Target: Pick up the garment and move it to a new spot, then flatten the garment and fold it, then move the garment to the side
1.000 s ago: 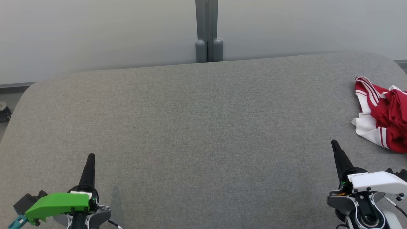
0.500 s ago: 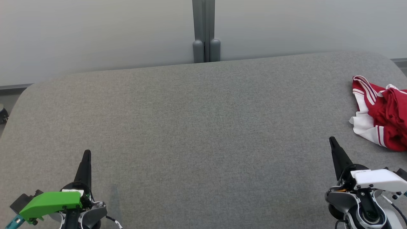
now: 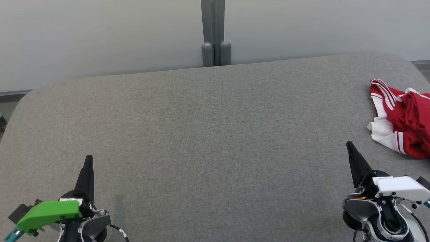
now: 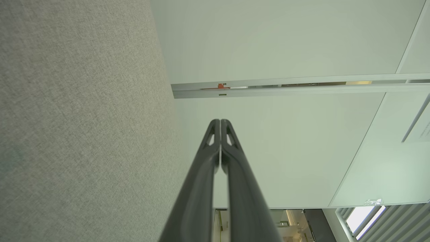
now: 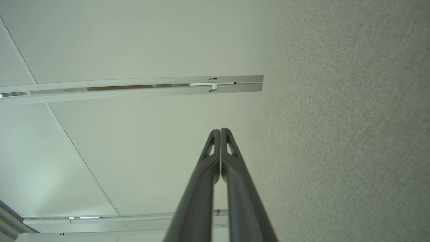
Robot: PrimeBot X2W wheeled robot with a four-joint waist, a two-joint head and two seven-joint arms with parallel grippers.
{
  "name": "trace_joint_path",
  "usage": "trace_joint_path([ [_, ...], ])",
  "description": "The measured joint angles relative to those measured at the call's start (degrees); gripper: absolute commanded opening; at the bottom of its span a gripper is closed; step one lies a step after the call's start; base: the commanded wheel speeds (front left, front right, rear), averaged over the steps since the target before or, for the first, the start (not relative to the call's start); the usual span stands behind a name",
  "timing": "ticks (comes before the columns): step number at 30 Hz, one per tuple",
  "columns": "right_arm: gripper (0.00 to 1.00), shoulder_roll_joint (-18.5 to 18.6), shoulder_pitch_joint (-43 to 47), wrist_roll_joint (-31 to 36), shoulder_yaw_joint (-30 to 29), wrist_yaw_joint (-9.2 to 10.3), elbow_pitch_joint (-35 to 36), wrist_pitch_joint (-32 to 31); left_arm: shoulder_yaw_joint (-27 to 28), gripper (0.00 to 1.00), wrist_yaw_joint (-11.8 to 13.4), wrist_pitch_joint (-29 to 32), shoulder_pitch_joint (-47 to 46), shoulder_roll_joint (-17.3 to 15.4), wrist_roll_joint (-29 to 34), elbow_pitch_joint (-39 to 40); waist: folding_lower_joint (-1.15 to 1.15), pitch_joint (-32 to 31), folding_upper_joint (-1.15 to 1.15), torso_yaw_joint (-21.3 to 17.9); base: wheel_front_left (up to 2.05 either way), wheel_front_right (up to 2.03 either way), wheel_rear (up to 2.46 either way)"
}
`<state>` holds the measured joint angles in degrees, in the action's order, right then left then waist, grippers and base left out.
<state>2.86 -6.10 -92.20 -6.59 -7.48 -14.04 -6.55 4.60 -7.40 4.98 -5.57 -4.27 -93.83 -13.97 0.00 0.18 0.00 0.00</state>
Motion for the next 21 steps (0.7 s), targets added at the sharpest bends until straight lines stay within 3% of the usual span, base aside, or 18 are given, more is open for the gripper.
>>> trace_joint_path([
  [21, 0.00, 0.0, 0.0, 0.0, 0.0, 0.00, 0.0, 0.0, 0.5, 0.00, 0.0, 0.4, -0.1, 0.3, 0.1, 0.0, 0.00, 0.0, 0.00, 0.0, 0.00, 0.00, 0.00],
])
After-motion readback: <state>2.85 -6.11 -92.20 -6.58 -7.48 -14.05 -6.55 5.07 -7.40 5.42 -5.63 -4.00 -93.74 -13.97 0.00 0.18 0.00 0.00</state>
